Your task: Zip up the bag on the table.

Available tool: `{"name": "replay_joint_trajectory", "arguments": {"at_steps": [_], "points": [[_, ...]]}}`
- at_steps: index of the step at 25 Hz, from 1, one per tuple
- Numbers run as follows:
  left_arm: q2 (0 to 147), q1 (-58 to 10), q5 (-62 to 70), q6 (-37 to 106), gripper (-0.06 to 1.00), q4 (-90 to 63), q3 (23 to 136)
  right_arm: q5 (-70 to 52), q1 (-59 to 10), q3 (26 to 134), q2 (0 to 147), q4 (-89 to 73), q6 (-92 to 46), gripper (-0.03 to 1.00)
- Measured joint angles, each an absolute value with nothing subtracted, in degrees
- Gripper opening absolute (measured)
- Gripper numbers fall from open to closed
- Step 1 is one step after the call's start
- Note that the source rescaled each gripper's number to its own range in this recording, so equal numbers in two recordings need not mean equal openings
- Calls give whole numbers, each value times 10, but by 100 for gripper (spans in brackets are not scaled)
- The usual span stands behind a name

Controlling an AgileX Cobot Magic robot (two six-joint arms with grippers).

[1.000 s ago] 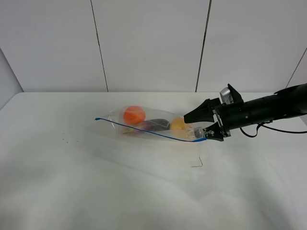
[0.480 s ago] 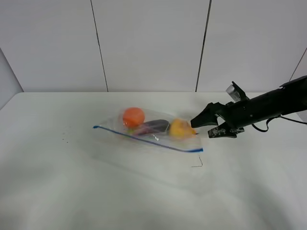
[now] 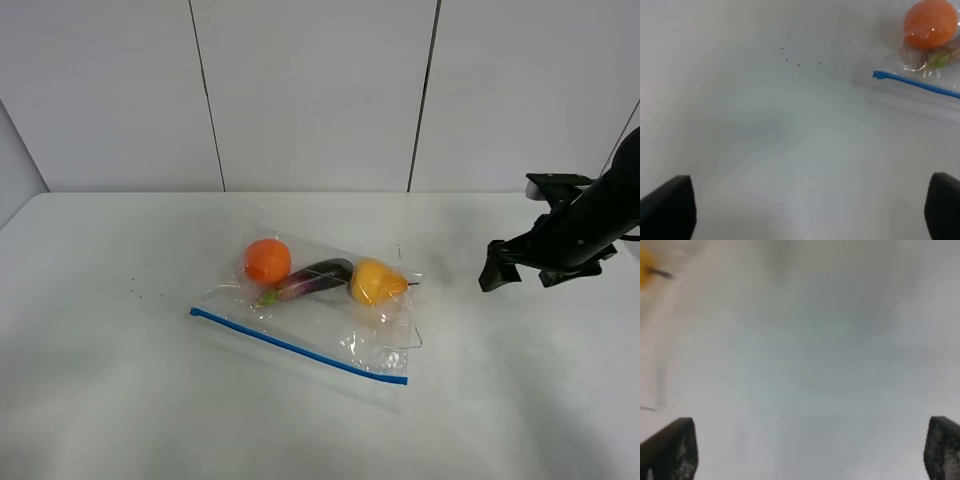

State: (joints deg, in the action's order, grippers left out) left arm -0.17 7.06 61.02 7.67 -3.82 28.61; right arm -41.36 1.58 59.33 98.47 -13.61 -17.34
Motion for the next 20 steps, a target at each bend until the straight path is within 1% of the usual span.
{"name": "replay_joint_trajectory", "arguments": {"at_steps": [5, 9, 15, 20], "points": [[-2, 71, 610, 77, 100, -38, 286, -450, 16, 588, 937, -75, -144, 100], [-2, 71, 610, 77, 100, -38, 286, -458, 16, 557, 867, -59, -143, 100], [-2, 71, 610, 77, 100, -38, 286, -482, 16, 483, 718, -45, -138, 100], [-2, 71, 610, 77, 100, -38, 286, -485, 16, 426, 591, -43, -103, 100]]}}
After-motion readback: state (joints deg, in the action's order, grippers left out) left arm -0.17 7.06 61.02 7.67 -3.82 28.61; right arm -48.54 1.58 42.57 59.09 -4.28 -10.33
